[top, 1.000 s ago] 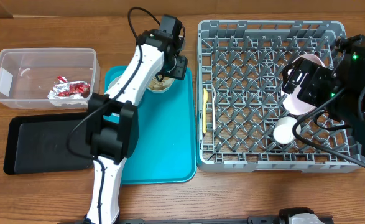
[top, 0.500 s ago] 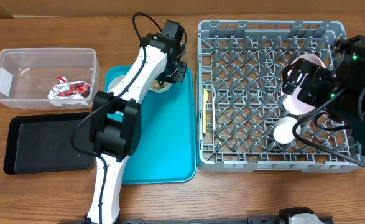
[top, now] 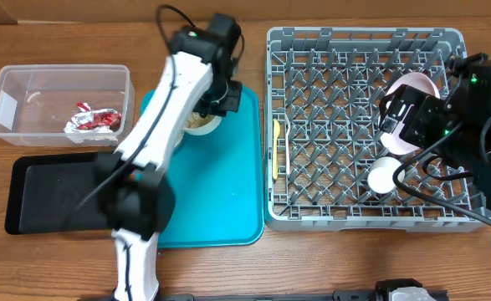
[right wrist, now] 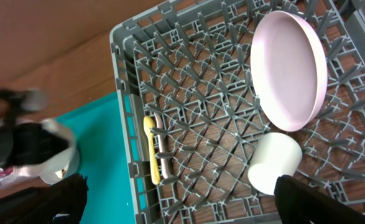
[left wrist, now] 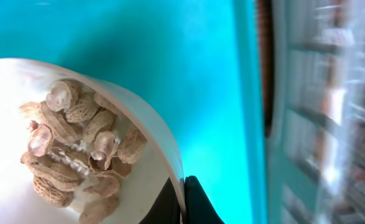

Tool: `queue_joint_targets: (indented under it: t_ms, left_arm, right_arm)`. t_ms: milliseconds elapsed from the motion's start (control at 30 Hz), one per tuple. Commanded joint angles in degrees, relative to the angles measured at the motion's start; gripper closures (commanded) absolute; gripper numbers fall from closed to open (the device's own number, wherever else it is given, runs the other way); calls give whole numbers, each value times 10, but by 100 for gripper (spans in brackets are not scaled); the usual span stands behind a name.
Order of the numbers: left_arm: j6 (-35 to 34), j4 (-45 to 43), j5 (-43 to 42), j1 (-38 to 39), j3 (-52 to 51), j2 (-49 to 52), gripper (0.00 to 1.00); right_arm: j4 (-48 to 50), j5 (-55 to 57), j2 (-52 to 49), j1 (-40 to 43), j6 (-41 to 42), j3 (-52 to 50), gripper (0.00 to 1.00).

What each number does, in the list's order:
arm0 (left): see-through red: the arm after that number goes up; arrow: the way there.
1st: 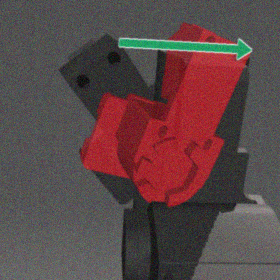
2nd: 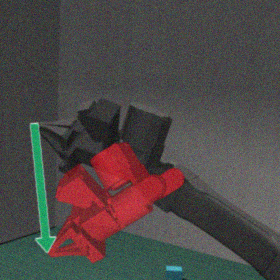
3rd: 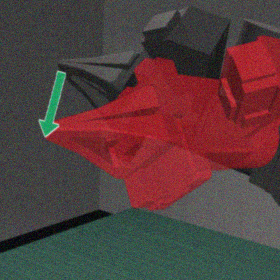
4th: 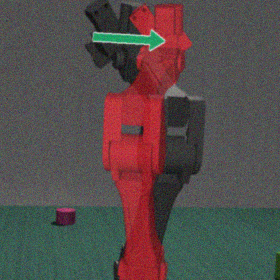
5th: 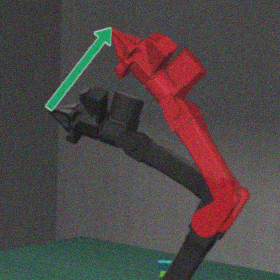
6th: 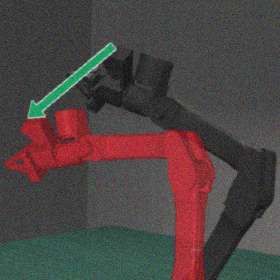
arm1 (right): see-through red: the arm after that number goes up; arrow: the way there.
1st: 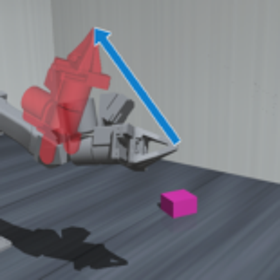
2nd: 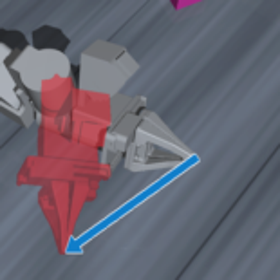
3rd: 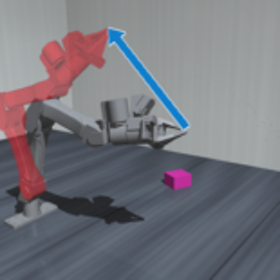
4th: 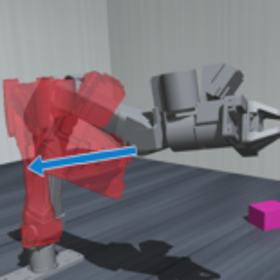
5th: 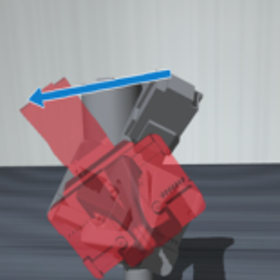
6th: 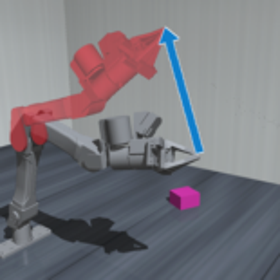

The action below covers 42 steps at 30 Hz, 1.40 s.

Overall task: Sort waste into correct bins and load items into the dishwasher rack
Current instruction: 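Grasp the white bowl of peanuts with the left gripper, then tip the bowl over the black tray to empty the peanuts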

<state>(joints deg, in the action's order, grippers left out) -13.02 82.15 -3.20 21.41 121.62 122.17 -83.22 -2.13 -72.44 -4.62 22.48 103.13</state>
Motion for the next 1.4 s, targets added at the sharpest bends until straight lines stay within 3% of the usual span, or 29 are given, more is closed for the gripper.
queue_joint_targets:
  t_ms: [0, 267, 433, 633, 833, 1100, 1367]
  left_arm:
    - [-34, 33, 0, 3, 24, -97, 96]
    - [-163, 147, 82, -18, 21, -213, 96]
    - [-169, 147, 66, -92, -34, -291, 96]
    - [-143, 141, 63, -245, -167, -365, 96]
    - [-24, 49, -65, -400, -355, -428, 96]
    - [249, -113, -405, -631, -573, -420, 96]
    - [346, -251, -562, -699, -686, -397, 96]
  right_arm:
    - [-1, 1, 2, 2, -3, 7, 0]
    - [-1, 11, 2, 2, -4, 7, 0]
    - [-1, 11, 2, 2, -4, 7, 0]
    - [-5, 11, 2, 2, -4, 7, 0]
    - [-14, 11, 2, 2, -4, 7, 0]
    - [-21, 11, 2, 2, -4, 7, 0]
    - [-26, 11, 2, 2, -4, 7, 0]
